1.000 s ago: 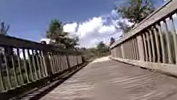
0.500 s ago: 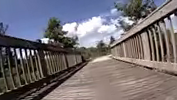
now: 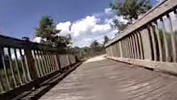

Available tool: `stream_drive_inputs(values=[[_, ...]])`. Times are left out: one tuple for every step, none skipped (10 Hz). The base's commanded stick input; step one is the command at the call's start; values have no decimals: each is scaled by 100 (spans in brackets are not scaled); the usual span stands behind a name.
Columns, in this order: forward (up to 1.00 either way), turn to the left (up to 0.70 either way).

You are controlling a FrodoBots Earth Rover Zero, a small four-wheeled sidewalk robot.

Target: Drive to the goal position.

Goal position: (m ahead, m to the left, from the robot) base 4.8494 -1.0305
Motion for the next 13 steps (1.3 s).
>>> stream_drive_inputs(values=[[50,0],[50,0],[50,0],[50,0],[50,0],[50,0],[50,0],[50,0],[50,-20],[50,-50],[50,-22],[50,0],[50,0]])
